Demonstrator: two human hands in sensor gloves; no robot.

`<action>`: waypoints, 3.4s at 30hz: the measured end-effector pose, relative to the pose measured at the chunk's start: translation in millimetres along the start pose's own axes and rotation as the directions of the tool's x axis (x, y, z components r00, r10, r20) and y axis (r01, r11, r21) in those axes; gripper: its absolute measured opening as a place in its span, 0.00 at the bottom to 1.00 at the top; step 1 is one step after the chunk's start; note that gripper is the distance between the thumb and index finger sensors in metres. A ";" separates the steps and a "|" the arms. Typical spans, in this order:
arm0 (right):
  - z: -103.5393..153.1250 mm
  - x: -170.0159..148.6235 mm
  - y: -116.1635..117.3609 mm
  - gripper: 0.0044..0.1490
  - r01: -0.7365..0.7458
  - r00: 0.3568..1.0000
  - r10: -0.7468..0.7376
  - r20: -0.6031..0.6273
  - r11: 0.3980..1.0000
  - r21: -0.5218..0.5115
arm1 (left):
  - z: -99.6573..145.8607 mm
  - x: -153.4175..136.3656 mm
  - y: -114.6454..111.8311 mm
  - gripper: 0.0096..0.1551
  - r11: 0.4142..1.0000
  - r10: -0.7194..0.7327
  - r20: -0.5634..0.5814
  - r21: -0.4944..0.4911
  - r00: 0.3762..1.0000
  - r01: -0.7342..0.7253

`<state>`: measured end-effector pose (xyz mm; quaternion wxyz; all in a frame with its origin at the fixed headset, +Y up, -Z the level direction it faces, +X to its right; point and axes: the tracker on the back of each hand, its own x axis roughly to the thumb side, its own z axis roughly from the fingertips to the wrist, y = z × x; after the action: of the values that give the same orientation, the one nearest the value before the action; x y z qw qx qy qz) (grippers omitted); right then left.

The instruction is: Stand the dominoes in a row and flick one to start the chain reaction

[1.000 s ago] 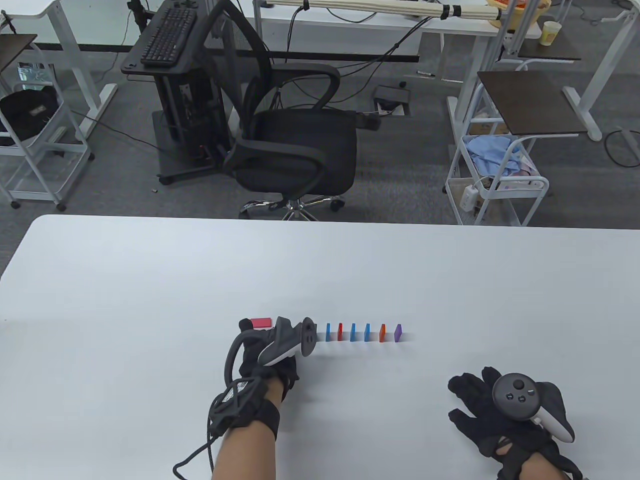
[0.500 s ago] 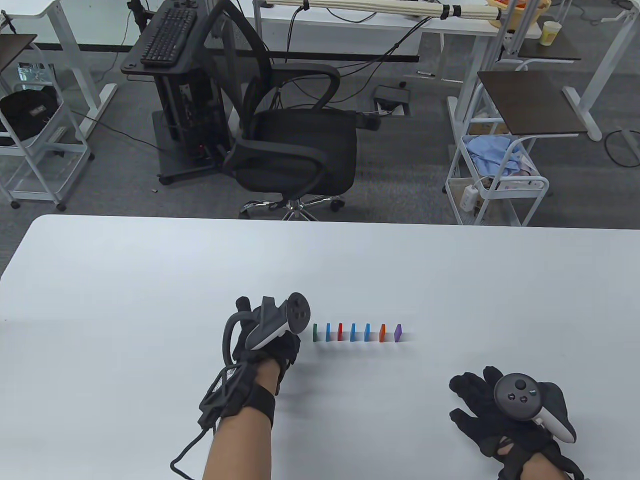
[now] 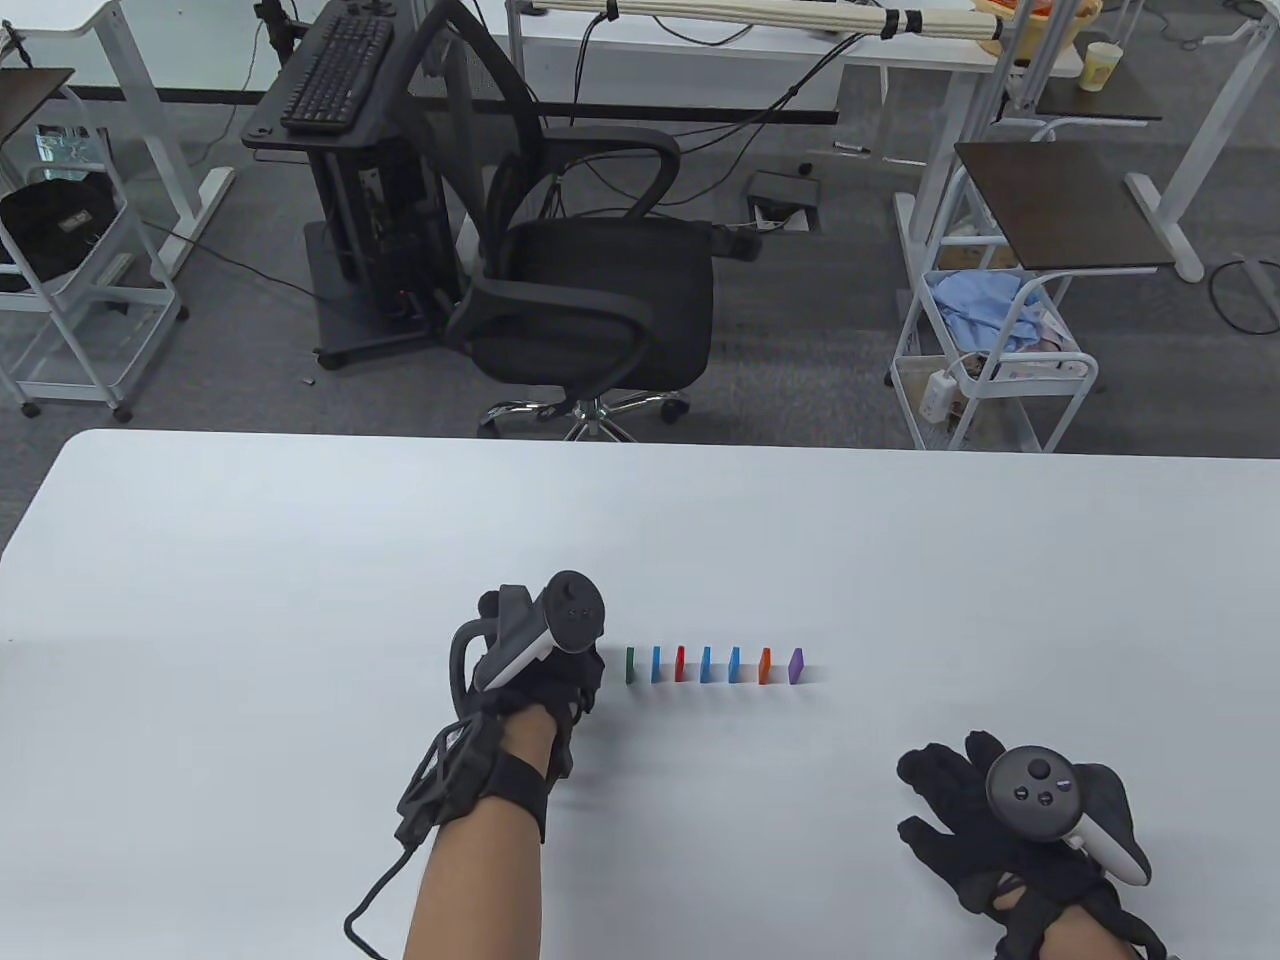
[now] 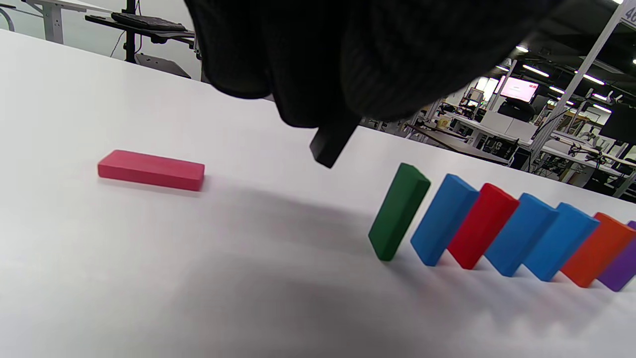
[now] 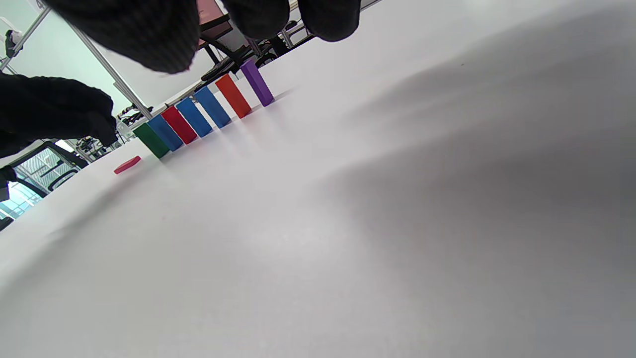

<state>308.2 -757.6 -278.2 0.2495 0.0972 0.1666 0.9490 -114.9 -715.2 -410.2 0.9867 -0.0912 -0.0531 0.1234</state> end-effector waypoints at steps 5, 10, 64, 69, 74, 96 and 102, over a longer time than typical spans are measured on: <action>0.1 -0.3 -0.6 0.41 0.000 1.000 0.000 -0.004 1.000 0.000 | -6.4 -0.8 -7.7 0.31 1.000 0.022 0.002 -0.018 1.000 -0.022; 0.1 -0.7 -0.9 0.41 0.000 1.000 0.000 -0.007 1.000 0.001 | -12.3 -2.5 -17.8 0.31 0.999 0.033 -0.003 -0.032 0.999 -0.033; -1.4 -1.1 -0.3 0.41 0.007 1.000 -0.006 -0.025 1.000 0.026 | -4.5 -22.0 -24.2 0.41 0.996 0.053 -0.027 -0.077 0.998 -0.054; -1.5 -1.4 -0.1 0.41 0.008 1.000 -0.007 -0.024 1.000 0.024 | 8.6 -34.7 -4.3 0.41 0.998 0.040 -0.043 -0.049 0.998 -0.042; -1.5 -0.9 0.6 0.41 0.007 1.000 -0.006 -0.026 1.000 0.027 | 18.7 -56.5 14.2 0.41 1.000 0.025 -0.086 -0.015 0.996 -0.026; -2.2 -1.1 1.8 0.41 0.002 0.999 -0.001 -0.039 1.000 0.029 | -21.2 -62.1 -30.0 0.49 0.976 -0.166 -0.152 -0.170 0.974 0.140; -2.2 -2.1 1.6 0.41 0.002 0.999 0.000 -0.044 0.999 0.032 | -32.5 -53.3 -40.9 0.44 0.968 -0.198 -0.167 -0.187 0.966 0.167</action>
<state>308.7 -760.5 -279.8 0.2447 0.0801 0.1871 0.9480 -152.6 -773.0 -438.5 0.9830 -0.1817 0.0197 0.0177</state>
